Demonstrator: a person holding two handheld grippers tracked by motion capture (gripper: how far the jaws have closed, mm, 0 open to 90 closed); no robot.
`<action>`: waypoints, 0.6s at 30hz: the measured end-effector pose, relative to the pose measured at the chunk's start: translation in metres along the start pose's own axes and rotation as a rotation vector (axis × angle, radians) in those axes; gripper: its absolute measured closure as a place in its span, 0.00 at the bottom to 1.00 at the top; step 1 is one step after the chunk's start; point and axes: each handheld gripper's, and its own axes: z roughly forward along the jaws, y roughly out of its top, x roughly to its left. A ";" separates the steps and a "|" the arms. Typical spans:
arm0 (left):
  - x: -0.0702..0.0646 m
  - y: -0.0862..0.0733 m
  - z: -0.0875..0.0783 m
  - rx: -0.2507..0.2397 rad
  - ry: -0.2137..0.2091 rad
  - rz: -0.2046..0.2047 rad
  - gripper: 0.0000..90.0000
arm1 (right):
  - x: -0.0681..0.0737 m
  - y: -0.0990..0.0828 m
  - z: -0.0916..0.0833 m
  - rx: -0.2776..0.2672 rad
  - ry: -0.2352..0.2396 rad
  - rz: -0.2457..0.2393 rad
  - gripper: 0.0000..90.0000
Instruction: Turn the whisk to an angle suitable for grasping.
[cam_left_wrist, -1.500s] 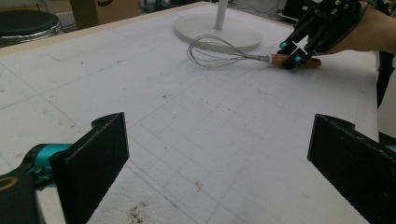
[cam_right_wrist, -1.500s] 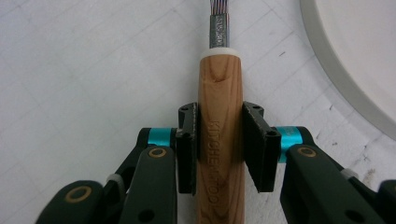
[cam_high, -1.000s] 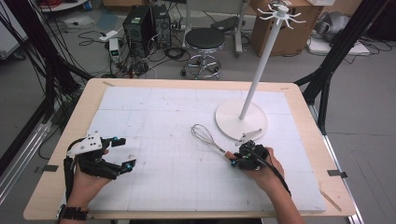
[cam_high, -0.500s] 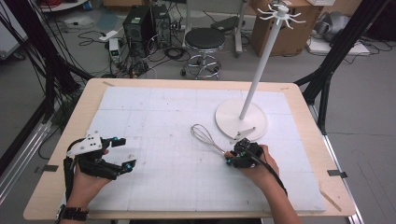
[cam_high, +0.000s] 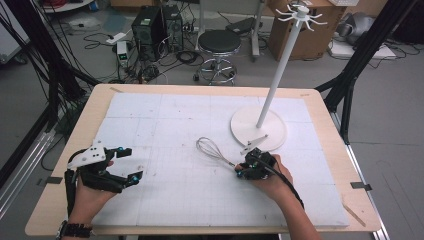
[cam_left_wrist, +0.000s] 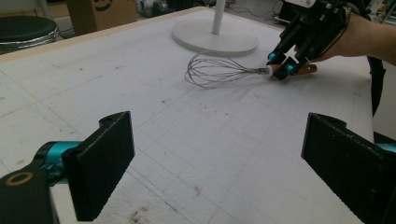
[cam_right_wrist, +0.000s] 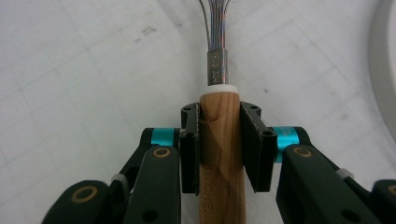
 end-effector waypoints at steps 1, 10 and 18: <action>0.000 0.000 0.000 -0.001 -0.001 0.004 0.11 | 0.002 0.002 0.001 -0.006 0.010 -0.006 0.79; -0.002 0.004 -0.001 -0.006 -0.005 0.016 0.11 | 0.030 0.034 0.021 -0.025 0.096 -0.082 0.79; -0.002 0.005 -0.003 -0.012 -0.001 0.018 0.11 | 0.066 0.072 0.045 -0.027 0.178 -0.190 0.79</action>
